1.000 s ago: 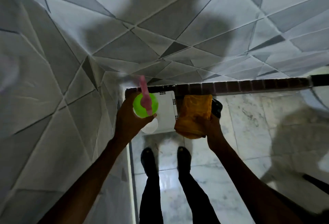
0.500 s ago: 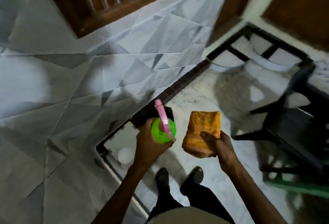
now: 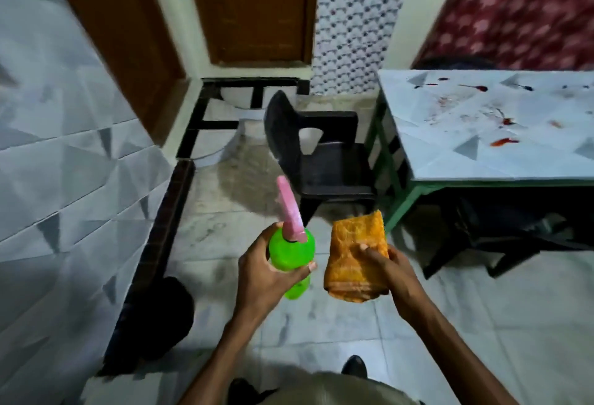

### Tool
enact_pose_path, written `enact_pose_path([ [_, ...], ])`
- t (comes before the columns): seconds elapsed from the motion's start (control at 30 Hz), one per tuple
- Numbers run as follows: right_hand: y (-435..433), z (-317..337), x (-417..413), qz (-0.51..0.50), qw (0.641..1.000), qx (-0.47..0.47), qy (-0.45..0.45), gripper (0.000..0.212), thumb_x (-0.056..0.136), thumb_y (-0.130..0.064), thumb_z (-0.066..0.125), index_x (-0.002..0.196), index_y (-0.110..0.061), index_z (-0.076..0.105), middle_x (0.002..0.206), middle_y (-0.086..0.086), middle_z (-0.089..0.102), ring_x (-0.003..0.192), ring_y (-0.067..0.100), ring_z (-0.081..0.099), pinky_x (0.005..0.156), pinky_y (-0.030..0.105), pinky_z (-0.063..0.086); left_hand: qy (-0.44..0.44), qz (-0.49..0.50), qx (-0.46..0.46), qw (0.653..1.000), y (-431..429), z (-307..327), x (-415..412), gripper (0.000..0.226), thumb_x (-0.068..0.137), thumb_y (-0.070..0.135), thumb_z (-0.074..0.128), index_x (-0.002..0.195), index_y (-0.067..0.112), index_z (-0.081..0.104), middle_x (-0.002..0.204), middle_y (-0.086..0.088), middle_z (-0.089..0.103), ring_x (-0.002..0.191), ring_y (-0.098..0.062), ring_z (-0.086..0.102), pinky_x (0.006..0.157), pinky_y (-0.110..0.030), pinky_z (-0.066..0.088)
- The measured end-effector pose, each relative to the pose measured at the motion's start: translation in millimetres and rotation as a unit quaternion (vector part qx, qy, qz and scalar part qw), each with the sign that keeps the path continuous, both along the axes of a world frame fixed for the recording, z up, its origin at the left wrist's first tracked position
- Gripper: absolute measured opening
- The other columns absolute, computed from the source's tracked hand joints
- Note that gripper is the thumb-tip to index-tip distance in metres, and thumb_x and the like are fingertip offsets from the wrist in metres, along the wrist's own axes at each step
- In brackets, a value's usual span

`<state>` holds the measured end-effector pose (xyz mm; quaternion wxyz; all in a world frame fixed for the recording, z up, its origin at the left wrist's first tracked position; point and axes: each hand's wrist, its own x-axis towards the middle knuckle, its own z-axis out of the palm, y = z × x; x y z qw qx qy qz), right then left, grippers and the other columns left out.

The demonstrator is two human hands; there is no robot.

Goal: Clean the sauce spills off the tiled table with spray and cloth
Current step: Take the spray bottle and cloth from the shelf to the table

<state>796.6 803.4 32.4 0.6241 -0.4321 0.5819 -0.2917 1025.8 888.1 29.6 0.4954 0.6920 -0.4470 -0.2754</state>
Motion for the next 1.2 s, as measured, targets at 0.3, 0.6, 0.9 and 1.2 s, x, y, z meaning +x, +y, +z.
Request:
enact_pose_path([
  [0.3,-64.6,9.0,-204.2,-0.123,0.992,-0.018,-0.004,0.023,0.088,-0.031,0.074,0.108,-0.020,0.070,0.096,0.002,0.078,0.084,0.021,0.075,0.062,0.029,0.057,-0.017,-0.148,-0.024,0.989,-136.7,23.7,-189.9,0.073,0.050,0.042,0.096,0.114,0.044,0.060,0.107,0.010,0.071,0.097,0.000,0.066,0.084,-0.016,0.051],
  [0.6,-125.3,8.4,-367.5,-0.229,0.973,-0.026,0.009,0.021,0.091,-0.021,0.071,0.111,-0.018,0.066,0.101,0.006,0.075,0.091,0.025,0.072,0.064,0.029,0.054,-0.024,-0.260,-0.012,0.965,-259.9,31.4,-341.3,0.083,0.045,0.054,0.090,0.120,0.032,0.062,0.100,0.010,0.073,0.093,-0.010,0.070,0.085,-0.041,0.058],
  [0.9,-207.6,6.6,-558.9,-0.323,0.946,-0.026,0.005,0.019,0.086,-0.016,0.073,0.105,-0.015,0.069,0.094,0.009,0.077,0.082,0.026,0.075,0.065,0.034,0.057,0.017,-0.346,-0.018,0.938,-400.5,24.7,-540.8,0.075,0.048,0.050,0.093,0.116,0.039,0.062,0.104,0.008,0.073,0.095,-0.016,0.071,0.085,-0.045,0.058],
  [1.2,-262.7,11.8,-747.6,-0.359,0.932,-0.016,-0.035,0.046,0.069,-0.023,0.074,0.115,-0.020,0.068,0.106,0.010,0.076,0.096,0.034,0.073,0.088,0.053,0.058,0.052,-0.400,-0.011,0.915,-496.4,29.9,-762.7,0.076,0.049,0.041,0.094,0.118,0.040,0.062,0.108,0.009,0.072,0.099,-0.016,0.070,0.089,-0.046,0.057],
])
